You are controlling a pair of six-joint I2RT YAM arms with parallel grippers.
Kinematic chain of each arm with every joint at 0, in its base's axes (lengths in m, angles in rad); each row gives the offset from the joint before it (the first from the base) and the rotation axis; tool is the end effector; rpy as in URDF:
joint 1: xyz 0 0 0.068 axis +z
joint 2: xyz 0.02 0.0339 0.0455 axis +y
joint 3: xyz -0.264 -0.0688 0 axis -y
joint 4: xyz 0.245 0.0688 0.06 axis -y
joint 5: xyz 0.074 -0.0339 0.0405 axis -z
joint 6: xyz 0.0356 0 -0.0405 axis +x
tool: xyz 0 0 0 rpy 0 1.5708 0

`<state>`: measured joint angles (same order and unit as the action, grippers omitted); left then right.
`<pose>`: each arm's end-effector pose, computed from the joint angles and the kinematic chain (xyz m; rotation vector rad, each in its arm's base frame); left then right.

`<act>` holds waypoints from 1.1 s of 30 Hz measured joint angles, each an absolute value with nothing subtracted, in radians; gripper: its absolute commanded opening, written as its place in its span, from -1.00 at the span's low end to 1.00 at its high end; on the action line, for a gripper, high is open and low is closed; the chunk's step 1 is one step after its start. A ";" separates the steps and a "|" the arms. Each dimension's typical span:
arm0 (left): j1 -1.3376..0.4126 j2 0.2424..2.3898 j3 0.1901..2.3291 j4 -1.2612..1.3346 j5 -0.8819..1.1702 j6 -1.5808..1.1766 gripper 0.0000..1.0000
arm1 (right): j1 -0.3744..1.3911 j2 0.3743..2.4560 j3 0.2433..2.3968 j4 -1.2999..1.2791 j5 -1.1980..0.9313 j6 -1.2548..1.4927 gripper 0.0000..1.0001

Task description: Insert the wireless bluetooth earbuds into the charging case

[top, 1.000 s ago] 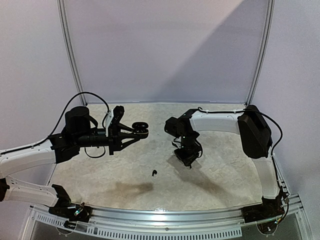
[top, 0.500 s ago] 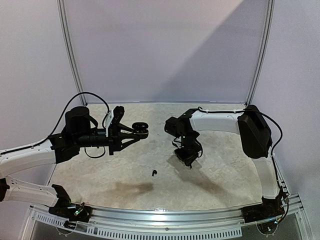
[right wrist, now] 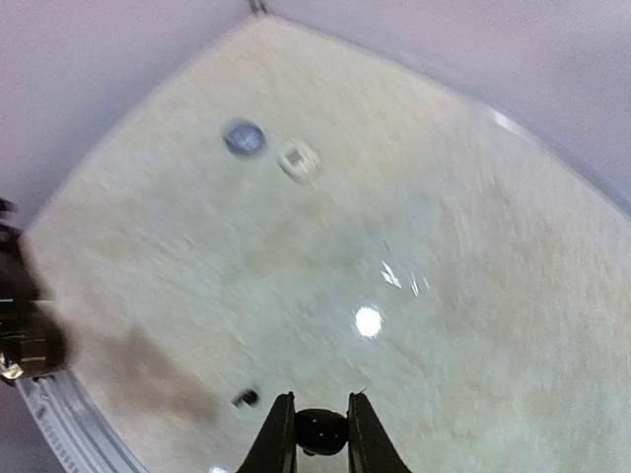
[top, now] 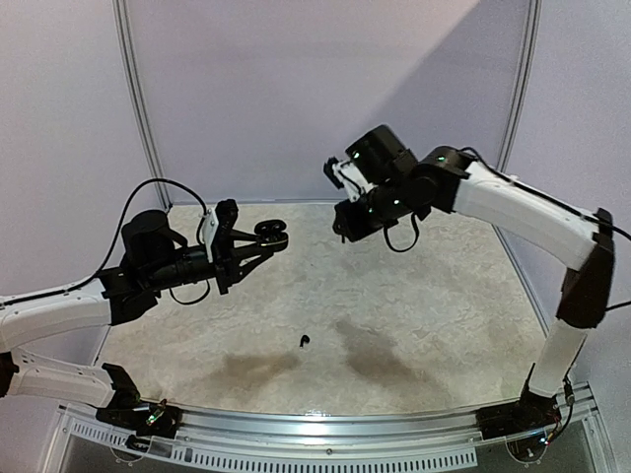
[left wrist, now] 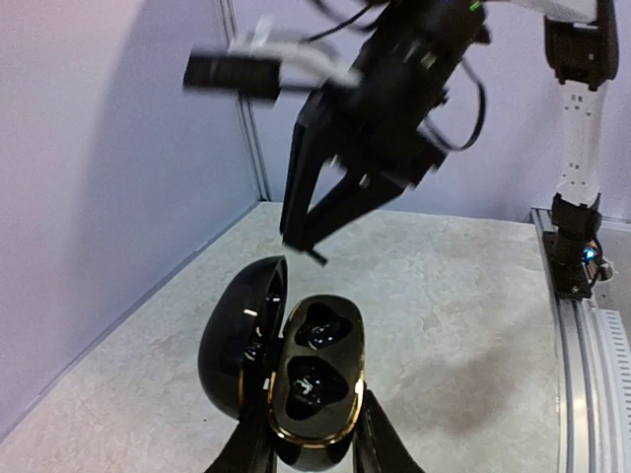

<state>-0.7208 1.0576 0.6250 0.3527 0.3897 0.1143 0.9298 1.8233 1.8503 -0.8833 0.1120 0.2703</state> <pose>0.1748 -0.1716 0.2867 0.9589 1.4084 -0.7778 0.2429 0.3190 0.3531 -0.7482 2.3453 0.4049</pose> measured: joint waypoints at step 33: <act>-0.731 1.060 0.605 0.525 0.306 0.092 -1.00 | 1.118 1.664 1.551 -0.056 -0.007 -0.149 -1.00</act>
